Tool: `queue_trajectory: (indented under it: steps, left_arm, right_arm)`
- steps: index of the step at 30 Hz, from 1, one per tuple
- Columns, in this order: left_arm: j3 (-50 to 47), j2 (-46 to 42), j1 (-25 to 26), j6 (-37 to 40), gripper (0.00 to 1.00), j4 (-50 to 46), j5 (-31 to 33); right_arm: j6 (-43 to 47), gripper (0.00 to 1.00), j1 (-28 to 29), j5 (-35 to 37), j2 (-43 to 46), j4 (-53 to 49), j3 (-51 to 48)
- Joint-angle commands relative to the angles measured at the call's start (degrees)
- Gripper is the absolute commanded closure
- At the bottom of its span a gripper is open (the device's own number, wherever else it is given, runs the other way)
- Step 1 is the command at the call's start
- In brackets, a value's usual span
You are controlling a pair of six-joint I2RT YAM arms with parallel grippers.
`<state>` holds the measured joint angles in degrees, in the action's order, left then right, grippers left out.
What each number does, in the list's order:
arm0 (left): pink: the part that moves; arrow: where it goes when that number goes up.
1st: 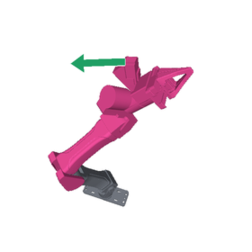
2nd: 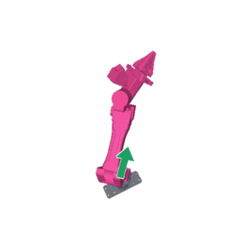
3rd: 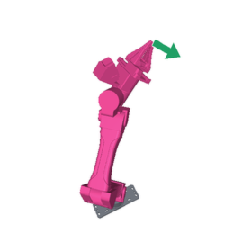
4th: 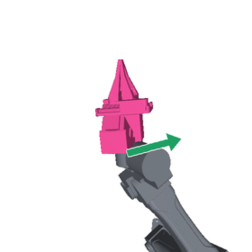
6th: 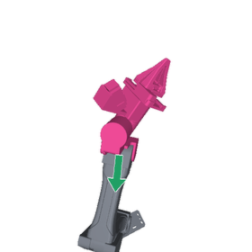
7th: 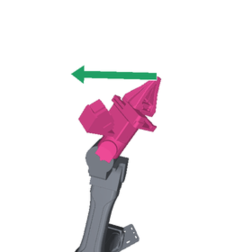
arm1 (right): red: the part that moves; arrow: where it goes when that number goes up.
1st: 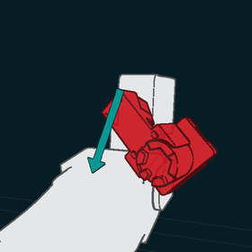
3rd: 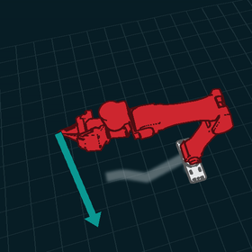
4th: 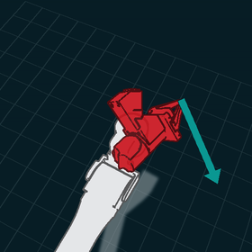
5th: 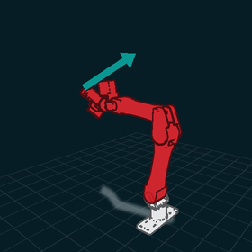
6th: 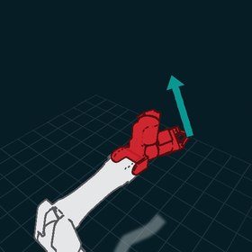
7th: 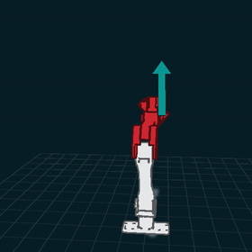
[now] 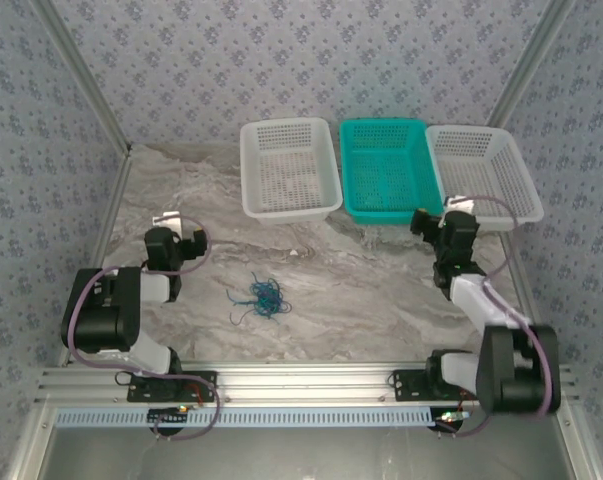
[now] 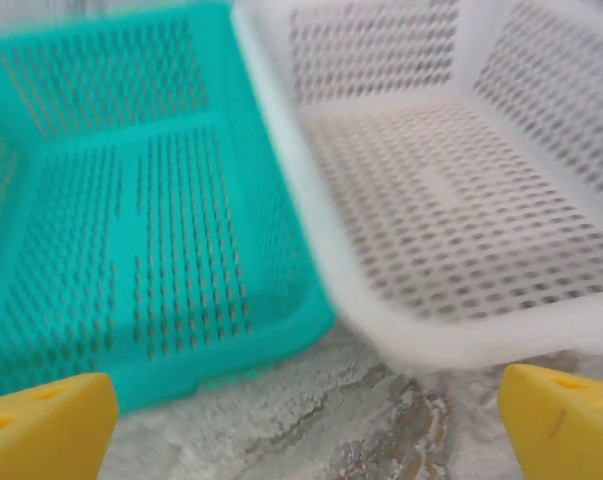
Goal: Untangle the cables
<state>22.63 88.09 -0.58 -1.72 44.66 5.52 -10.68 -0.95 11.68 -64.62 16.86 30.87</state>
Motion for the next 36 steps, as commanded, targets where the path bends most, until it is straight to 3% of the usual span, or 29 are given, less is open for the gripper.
queue_trajectory:
  steps: [1,3,5,8,12,17,20,23,26,32,34,36]
  left_arm:
    - [-0.02,-5.92,1.46,-0.96,0.01,-0.62,6.28]
    - [-0.36,-11.99,3.44,-2.22,0.01,-5.73,12.18]
    - [1.41,-20.59,4.86,-7.63,0.01,-17.26,15.98]
    - [6.68,-30.46,5.73,-19.50,0.01,-36.73,15.77]
    - [16.22,-34.35,7.21,-34.94,0.03,-60.25,6.12]
    - [22.91,-31.58,17.11,-44.79,0.13,-80.09,-2.79]
    - [22.53,-30.29,22.31,-48.02,0.17,-86.15,-5.26]
    - [19.58,-30.45,24.57,-51.39,0.20,-86.09,-10.37]
    - [16.30,-32.24,25.54,-53.20,0.21,-85.24,-13.07]
    - [15.03,-36.10,25.63,-51.02,0.18,-86.13,-12.58]
    - [15.49,-36.87,25.63,-49.93,0.16,-86.74,-11.92]
    - [15.76,-37.79,25.63,-48.99,0.14,-87.01,-11.11]
  right_arm:
    - [-15.82,0.00,0.00,2.85,9.34,-23.95,7.08]
    - [-18.34,0.00,0.32,-2.97,12.60,-31.88,10.84]
    - [-18.75,0.00,1.97,-11.71,14.78,-35.25,13.14]
    - [-17.14,0.00,9.45,-17.23,15.07,-38.48,16.00]
    - [-14.20,0.00,23.21,-15.19,10.17,-45.37,21.71]
    - [-17.41,0.00,39.95,-17.30,0.36,-42.09,22.92]
    - [-18.21,0.00,46.73,-16.52,-6.36,-39.22,23.49]
    - [-16.42,0.00,51.23,-17.33,-13.17,-37.12,24.83]
    - [-10.80,0.00,55.39,-19.77,-19.27,-32.18,24.91]
    - [-4.19,0.00,59.56,-21.38,-31.56,-23.78,27.95]
    - [-2.19,0.06,60.52,-20.18,-34.97,-21.76,28.85]
    - [-0.87,0.21,60.86,-19.24,-38.03,-19.79,29.43]
